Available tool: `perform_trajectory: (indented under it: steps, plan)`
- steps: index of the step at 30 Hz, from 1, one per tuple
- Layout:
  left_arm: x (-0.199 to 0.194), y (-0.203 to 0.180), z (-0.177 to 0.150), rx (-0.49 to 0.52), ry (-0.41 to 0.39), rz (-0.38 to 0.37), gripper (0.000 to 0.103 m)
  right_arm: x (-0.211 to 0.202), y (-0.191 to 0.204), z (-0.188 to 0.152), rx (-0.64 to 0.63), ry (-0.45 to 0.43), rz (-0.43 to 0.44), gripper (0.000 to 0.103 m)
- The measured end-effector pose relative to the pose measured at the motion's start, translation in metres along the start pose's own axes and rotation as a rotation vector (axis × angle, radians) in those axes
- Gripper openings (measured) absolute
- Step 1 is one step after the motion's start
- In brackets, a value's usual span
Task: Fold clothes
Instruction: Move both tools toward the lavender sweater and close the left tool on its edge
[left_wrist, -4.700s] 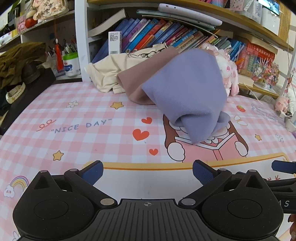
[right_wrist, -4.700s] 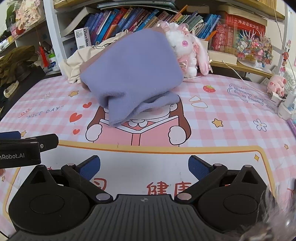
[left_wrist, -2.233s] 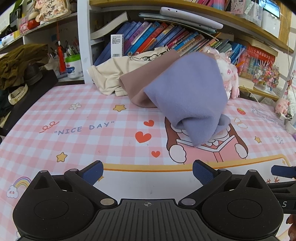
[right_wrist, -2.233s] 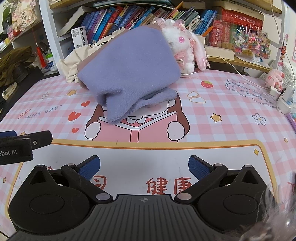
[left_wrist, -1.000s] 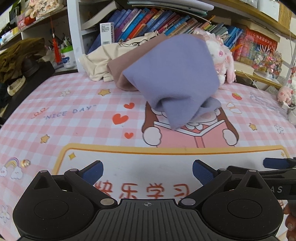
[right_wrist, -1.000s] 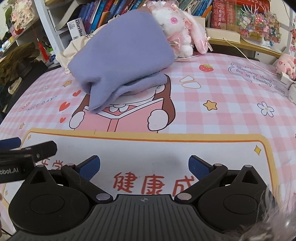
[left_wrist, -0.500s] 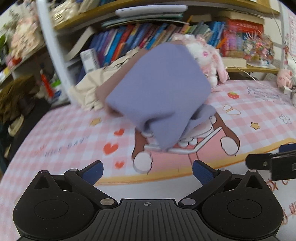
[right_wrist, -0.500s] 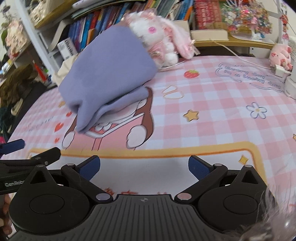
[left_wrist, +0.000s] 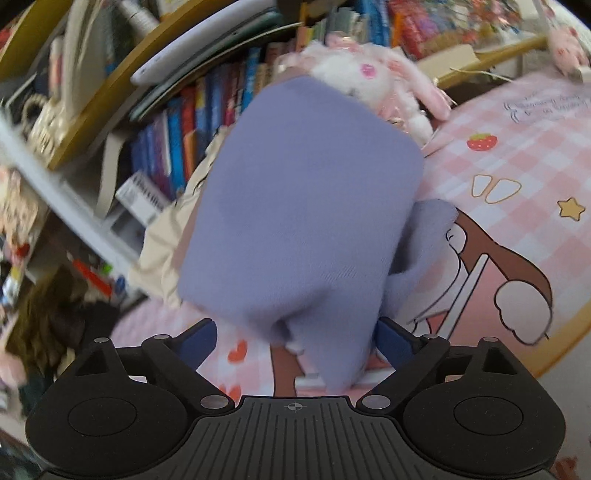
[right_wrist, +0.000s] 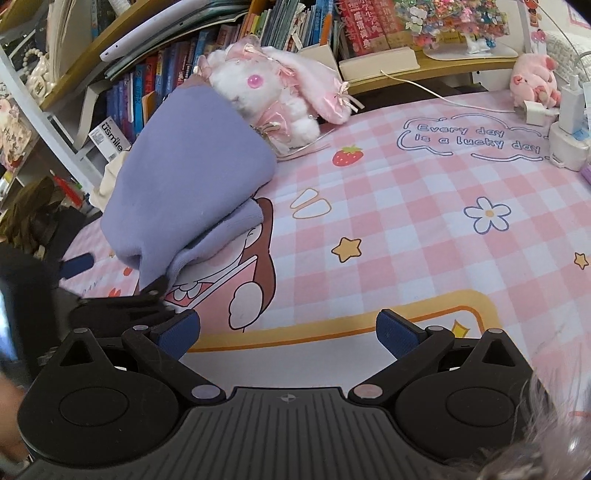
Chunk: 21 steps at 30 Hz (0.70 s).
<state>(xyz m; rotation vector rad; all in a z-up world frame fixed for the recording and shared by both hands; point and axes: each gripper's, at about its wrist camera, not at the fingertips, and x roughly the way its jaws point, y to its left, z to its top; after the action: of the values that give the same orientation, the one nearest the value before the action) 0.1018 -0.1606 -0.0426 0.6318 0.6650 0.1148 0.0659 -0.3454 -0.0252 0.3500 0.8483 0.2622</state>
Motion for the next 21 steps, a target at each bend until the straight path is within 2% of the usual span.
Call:
perform_trajectory:
  steps: [3, 4, 5, 8, 10, 13, 17, 21]
  plan:
    - [0.014, -0.005, 0.004, 0.035, 0.010, 0.022, 0.081, -0.003, 0.000, 0.002, -0.009, -0.005, 0.003, 0.103]
    - [0.018, -0.004, 0.005, 0.032, 0.016, 0.026, 0.073, -0.004, 0.000, 0.003, -0.010, -0.006, 0.005, 0.103]
    - [0.021, -0.003, 0.005, 0.031, 0.019, 0.029, 0.060, -0.005, 0.000, 0.004, -0.008, -0.009, 0.007, 0.103]
    - [0.021, 0.005, 0.007, 0.022, 0.022, 0.032, 0.032, -0.007, -0.002, 0.005, 0.004, -0.015, 0.017, 0.103]
    - [0.016, 0.016, 0.004, 0.007, 0.011, 0.022, 0.023, -0.005, 0.000, 0.005, 0.007, -0.012, 0.026, 0.103]
    - [0.003, 0.033, -0.004, -0.021, 0.003, -0.010, 0.019, -0.003, 0.003, 0.005, 0.012, -0.006, 0.048, 0.103]
    - [-0.027, 0.050, -0.018, -0.077, -0.025, -0.050, 0.019, 0.000, 0.008, 0.004, 0.039, 0.000, 0.125, 0.103]
    - [-0.063, 0.061, -0.034, -0.163, -0.049, -0.130, 0.019, 0.006, 0.011, 0.000, 0.101, 0.042, 0.202, 0.103]
